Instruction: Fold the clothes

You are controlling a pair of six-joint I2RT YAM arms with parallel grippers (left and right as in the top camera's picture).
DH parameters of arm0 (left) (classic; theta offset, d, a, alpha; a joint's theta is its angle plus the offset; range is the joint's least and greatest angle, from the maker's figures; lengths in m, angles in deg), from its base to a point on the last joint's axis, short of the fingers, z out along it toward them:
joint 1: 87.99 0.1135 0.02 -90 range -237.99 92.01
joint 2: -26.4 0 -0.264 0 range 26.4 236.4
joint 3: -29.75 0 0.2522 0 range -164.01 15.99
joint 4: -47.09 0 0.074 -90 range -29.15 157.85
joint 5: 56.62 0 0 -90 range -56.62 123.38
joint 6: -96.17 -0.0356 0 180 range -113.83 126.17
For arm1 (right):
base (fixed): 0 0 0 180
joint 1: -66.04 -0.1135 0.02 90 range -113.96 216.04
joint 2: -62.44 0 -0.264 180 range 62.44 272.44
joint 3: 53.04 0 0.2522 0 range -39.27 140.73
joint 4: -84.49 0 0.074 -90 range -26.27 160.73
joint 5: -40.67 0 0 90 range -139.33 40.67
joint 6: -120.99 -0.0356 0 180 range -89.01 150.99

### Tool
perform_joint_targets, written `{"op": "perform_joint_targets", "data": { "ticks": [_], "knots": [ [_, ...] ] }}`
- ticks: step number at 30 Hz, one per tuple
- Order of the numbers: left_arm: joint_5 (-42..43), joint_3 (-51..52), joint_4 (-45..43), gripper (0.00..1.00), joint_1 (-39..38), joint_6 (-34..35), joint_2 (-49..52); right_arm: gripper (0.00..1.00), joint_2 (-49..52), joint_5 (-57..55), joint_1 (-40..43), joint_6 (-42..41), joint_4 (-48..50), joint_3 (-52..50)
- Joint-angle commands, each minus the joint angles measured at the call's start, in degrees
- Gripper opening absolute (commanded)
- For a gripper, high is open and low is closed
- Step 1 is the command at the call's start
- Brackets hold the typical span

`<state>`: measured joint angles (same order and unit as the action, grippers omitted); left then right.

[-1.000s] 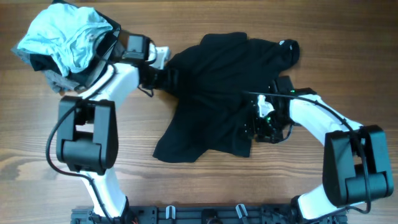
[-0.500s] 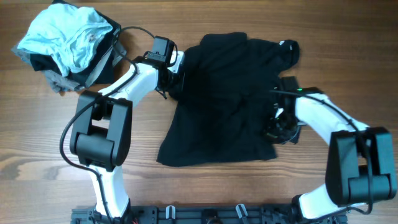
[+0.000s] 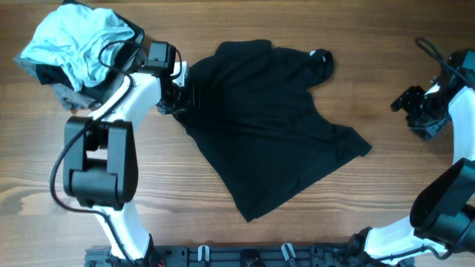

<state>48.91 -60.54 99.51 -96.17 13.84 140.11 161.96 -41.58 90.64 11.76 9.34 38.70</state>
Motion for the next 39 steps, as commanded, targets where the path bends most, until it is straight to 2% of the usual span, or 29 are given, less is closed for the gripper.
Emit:
{"op": "perform_joint_targets", "data": {
  "ticks": [1,2,3,4,5,6,7,8,9,10,14,16,18,19,22,23,26,31,36,39],
  "knots": [
    [6.58,0.37,-1.14,0.62,0.13,0.09,-6.71,0.7,-0.13,8.92,-5.7,7.43,-4.68,-2.38],
    [7.02,0.37,-1.88,0.48,0.02,0.07,-7.15,0.68,-0.09,8.76,-7.43,7.48,-4.7,-3.58],
    [7.02,0.37,-2.97,0.38,-0.26,0.04,-7.34,0.67,-0.09,8.81,-9.31,7.26,-4.22,-5.07],
    [7.02,0.37,-3.96,0.27,-0.66,-0.44,-7.32,0.61,-0.09,8.74,-11.76,7.15,-3.5,-7.06],
    [6.97,0.39,-4.68,0.17,-1.33,-2.38,-7.19,0.5,0.02,6.95,-15.3,4.59,-1.38,-10.86],
    [6.95,0.39,-5.25,0.16,-3.32,-6.64,-6.99,0.51,0.02,3.04,-17.22,1.4,0.74,-14.51],
    [6.91,0.39,-5.31,0.29,-4.11,-8.28,-6.99,0.51,0.02,1.16,-17.64,0.33,1.44,-16.11],
    [6.43,0.39,-5.29,0.49,-5.01,-10.29,-6.97,0.51,0.04,0.79,-17.68,-0.37,2.49,-17.88],
    [5.31,0.39,-5.29,0.57,-5.64,-10.67,-6.97,0.51,0.02,1.22,-17.68,-0.13,3.85,-19.26],
    [4.0,0.39,-5.29,0.6,-6.19,-10.67,-6.97,0.5,0.02,1.22,-17.68,0.76,5.22,-20.37],
    [2.62,0.39,-5.86,0.64,-7.37,-10.67,-6.93,0.45,0.02,2.78,-17.68,2.71,9.9,-23.3],
    [2.62,0.39,-6.23,0.65,-7.48,-10.67,-6.91,0.31,0.02,2.73,-17.68,2.75,11.43,-23.45],
    [2.62,0.39,-6.27,0.64,-7.45,-10.64,-6.88,0.26,0.0,2.73,-17.51,2.75,12.96,-23.06],
    [2.62,0.39,-6.14,0.65,-7.45,-10.64,-6.88,0.26,0.0,2.73,-17.44,2.8,12.96,-22.67],
    [2.58,0.39,-5.4,0.69,-7.45,-10.67,-6.88,0.39,-0.35,2.58,-17.4,4.87,11.23,-20.72],
    [2.4,0.39,-5.22,0.7,-7.45,-10.67,-6.86,0.36,-0.5,2.51,-17.33,5.79,10.97,-19.96],
    [2.38,0.39,-5.62,0.7,-7.45,-10.67,-6.86,0.04,-0.55,2.78,-17.33,5.49,12.46,-19.47],
    [1.31,0.39,-5.22,0.72,-7.45,-10.67,-6.86,0.04,-1.01,0.46,-14.16,4.28,14.16,-15.56],
    [-0.61,0.39,-5.05,0.8,-7.45,-10.67,-6.86,0.04,-1.09,-0.48,-2.34,0.68,13.14,-1.97],
    [-0.61,0.39,-5.2,0.84,-7.45,-10.67,-6.82,0.04,-1.09,0.98,3.72,1.25,12.66,3.98]
  ]
}}
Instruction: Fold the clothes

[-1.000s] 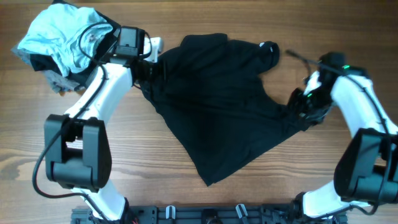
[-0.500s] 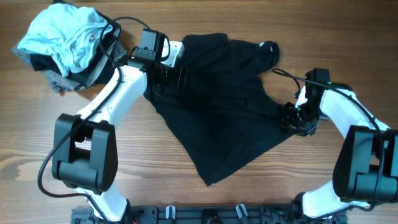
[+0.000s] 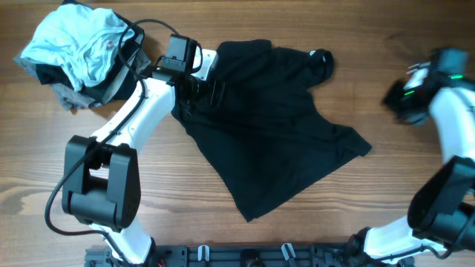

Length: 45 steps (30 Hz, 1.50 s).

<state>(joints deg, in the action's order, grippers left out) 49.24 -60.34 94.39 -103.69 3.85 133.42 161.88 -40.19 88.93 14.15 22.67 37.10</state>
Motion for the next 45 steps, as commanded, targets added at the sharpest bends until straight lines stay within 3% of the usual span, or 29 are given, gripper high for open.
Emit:
{"op": "perform_joint_targets", "data": {
  "ticks": [1,3,4,5,9,14,18,21,24,32,36,45],
  "knots": [
    [-0.94,0.2,-0.22,0.85,0.07,-0.68,-0.07,0.04,-1.01,-0.35,6.78,-1.09,-0.94,6.51],
    [-0.94,0.2,-0.61,0.86,0.07,-0.68,0.24,0.1,-1.01,3.67,8.63,0.94,-2.19,6.86],
    [-0.94,0.2,-1.03,0.86,0.07,-0.68,0.66,0.39,-0.7,9.29,8.79,6.34,-5.09,6.49],
    [-0.94,0.2,-1.16,0.84,0.07,-0.68,0.98,0.49,-0.5,11.76,8.11,8.35,-7.65,6.23],
    [-0.92,0.2,-1.46,0.79,0.04,-0.68,1.99,0.58,-0.28,19.15,0.63,16.7,-11.52,2.67],
    [-0.92,0.2,-1.44,0.79,0.07,-0.63,2.19,0.68,0.07,8.04,-15.02,13.86,-5.09,-4.44],
    [-0.92,0.2,1.05,0.79,0.07,-0.66,2.19,0.67,1.97,3.23,-22.97,12.13,-1.4,-8.72],
    [-0.92,0.2,2.23,0.79,0.07,-0.66,2.19,0.59,4.22,-1.57,-26.99,8.61,-1.05,-9.44],
    [-0.92,0.2,1.84,0.8,0.07,-0.66,2.19,0.44,5.25,-5.09,-28.33,6.21,-0.57,-9.44],
    [-0.92,0.2,1.81,0.8,0.07,-0.66,2.19,0.41,5.38,-5.16,-29.07,7.72,-1.79,-11.54],
    [-0.92,0.2,1.57,0.8,0.07,-0.66,2.19,0.06,5.35,-5.14,-29.09,7.5,-0.87,-13.25],
    [-0.94,0.2,1.57,0.8,0.07,-0.66,2.19,0.04,-1.09,-8.48,-25.11,4.87,-0.83,-4.11]
  ]
}}
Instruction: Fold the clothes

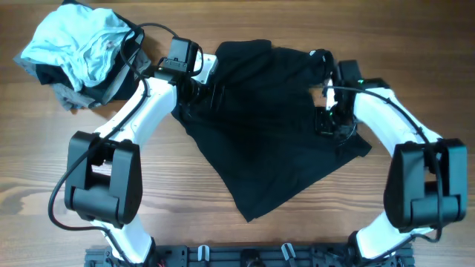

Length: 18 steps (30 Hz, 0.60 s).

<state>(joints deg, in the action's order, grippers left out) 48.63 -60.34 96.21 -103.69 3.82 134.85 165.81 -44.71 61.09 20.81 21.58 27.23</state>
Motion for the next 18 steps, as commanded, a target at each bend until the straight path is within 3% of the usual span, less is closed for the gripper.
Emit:
{"op": "perform_joint_targets", "data": {
  "ticks": [1,10,11,13,16,18],
  "knots": [
    [-0.33,0.2,-0.24,0.8,0.07,-0.63,0.76,0.04,-6.03,-7.02,4.42,-2.8,0.26,7.61],
    [-0.31,0.2,-2.6,0.91,0.07,-0.63,0.76,0.05,-5.33,-15.17,22.53,-3.76,12.31,9.94],
    [-0.31,0.2,-2.78,0.92,0.07,-0.63,0.76,0.2,-5.31,-15.17,24.41,-3.78,13.11,9.94],
    [-0.31,0.2,-3.02,0.93,0.07,-0.63,0.76,0.76,-5.35,-13.33,27.76,-3.65,14.16,9.97],
    [-0.31,0.2,-3.58,0.95,0.07,-0.63,0.76,0.94,-5.81,-2.95,31.87,-1.73,11.8,10.08],
    [-0.28,0.2,-4.85,0.96,0.04,-0.63,0.81,0.95,-6.36,3.98,33.14,-1.55,8.9,10.08]
  ]
}}
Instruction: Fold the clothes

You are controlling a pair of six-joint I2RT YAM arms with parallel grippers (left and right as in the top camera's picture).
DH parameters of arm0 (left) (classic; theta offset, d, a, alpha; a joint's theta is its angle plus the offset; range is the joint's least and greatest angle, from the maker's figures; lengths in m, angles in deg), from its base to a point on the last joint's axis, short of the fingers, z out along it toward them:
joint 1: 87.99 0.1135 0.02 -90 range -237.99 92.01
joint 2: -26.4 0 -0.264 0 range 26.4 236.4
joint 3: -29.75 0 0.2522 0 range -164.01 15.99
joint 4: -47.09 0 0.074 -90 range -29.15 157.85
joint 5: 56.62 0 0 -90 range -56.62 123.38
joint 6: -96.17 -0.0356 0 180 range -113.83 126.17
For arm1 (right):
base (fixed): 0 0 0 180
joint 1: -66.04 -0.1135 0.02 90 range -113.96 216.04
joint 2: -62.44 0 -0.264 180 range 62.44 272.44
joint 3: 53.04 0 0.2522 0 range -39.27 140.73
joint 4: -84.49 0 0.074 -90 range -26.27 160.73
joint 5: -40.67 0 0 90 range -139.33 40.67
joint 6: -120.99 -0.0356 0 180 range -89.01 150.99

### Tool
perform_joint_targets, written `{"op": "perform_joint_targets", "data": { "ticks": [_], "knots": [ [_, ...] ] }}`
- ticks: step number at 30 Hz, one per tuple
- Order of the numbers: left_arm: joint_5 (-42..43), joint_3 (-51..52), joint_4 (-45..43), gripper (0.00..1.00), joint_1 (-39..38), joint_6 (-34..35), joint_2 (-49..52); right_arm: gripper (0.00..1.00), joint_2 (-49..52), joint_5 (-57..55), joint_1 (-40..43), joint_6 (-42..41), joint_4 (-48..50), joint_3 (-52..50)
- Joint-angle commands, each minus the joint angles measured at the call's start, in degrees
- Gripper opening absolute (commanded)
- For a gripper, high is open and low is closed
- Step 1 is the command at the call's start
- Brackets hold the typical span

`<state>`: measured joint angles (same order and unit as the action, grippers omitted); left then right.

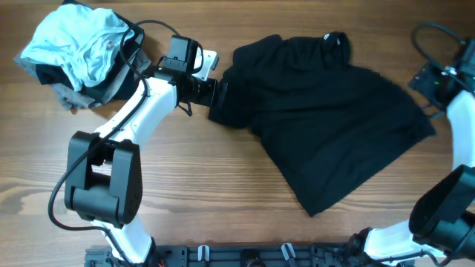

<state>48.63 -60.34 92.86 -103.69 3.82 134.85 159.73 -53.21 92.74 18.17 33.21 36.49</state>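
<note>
A black garment [326,126] lies spread across the middle and right of the table, one corner pointing to the front edge. My left gripper [215,90] sits at its bunched left edge, fingers against the cloth; whether they pinch it cannot be told from overhead. At the far right, my right gripper [424,83] is at the garment's upper right edge, and the cloth is drawn out towards it. A small white label [329,37] shows on the top fold.
A heap of other clothes, light blue [78,41] on top with grey and black beneath, lies at the back left beside the left arm. A black rail [245,256] runs along the front edge. Bare wood [171,178] shows in front of the left arm.
The right arm has gone from the garment's middle right out to the table's far right. The black garment has shifted to the right with it and spread wider. The left gripper has moved slightly right.
At first the left gripper was on the garment's left edge and the right arm was parked far right. The left gripper then moved onto the cloth. The right arm reached the garment's right side. Now the right arm is back at the far right and the garment lies further right.
</note>
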Motion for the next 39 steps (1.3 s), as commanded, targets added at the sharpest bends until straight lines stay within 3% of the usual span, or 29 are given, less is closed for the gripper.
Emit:
{"op": "perform_joint_targets", "data": {
  "ticks": [1,5,13,14,15,16,17,18,19,22,25,32,35,39],
  "knots": [
    [-0.13,0.2,-2.05,0.95,0.04,-0.66,0.87,0.95,-0.59,15.82,1.68,1.75,-4.5,0.81],
    [0.33,0.26,-2.01,0.81,0.04,-0.63,2.19,0.92,-2.01,28.68,0.57,4.09,-11.78,0.79],
    [1.22,0.33,-0.46,0.8,0.04,-0.66,9.09,0.92,-2.49,31.74,-4.09,6.84,-23.06,0.72],
    [2.21,0.33,-0.98,0.76,0.04,-0.66,9.73,0.92,-2.49,31.28,-4.7,6.93,-23.69,0.68],
    [3.91,0.33,-1.38,0.69,0.04,-0.68,10.12,0.93,-2.47,30.05,-5.4,6.78,-24.3,0.66],
    [4.87,0.33,-1.64,0.54,0.04,-0.66,10.21,0.94,-2.45,28.3,-5.92,6.29,-24.83,0.61],
    [4.98,0.33,-1.66,0.31,0.07,-0.7,10.21,0.94,-2.34,26.56,-6.25,4.76,-25.42,0.61],
    [3.54,0.31,-1.55,0.14,0.17,-0.66,10.19,0.94,-2.14,24.87,-6.43,3.19,-26.18,0.59],
    [0.37,0.22,-0.68,0.04,0.66,-0.11,10.08,0.94,-1.99,23.17,-6.51,1.88,-26.84,0.22],
    [-10.45,-0.74,4.61,0.04,3.96,7.34,9.62,0.94,-1.92,20.33,-6.49,-1.01,-26.45,-2.99],
    [-15.89,-2.36,11.08,0.04,8.92,12.31,8.52,0.92,-1.88,17.46,-6.49,-3.78,-24.9,-7.41],
    [-14.91,-3.61,21.16,0.04,19.06,14.84,1.01,0.8,-1.88,14.38,-6.56,-11.43,-18.08,-17.42],
    [-14.67,-3.61,23.52,0.04,19.19,14.84,-1.62,0.85,-1.88,17.57,-6.62,-10.88,-13.22,-20.85],
    [-14.69,-3.61,24.04,0.18,18.01,14.82,-2.03,0.88,-1.88,27.71,-7.72,-6.78,-4.26,-26.27]
  ]
}}
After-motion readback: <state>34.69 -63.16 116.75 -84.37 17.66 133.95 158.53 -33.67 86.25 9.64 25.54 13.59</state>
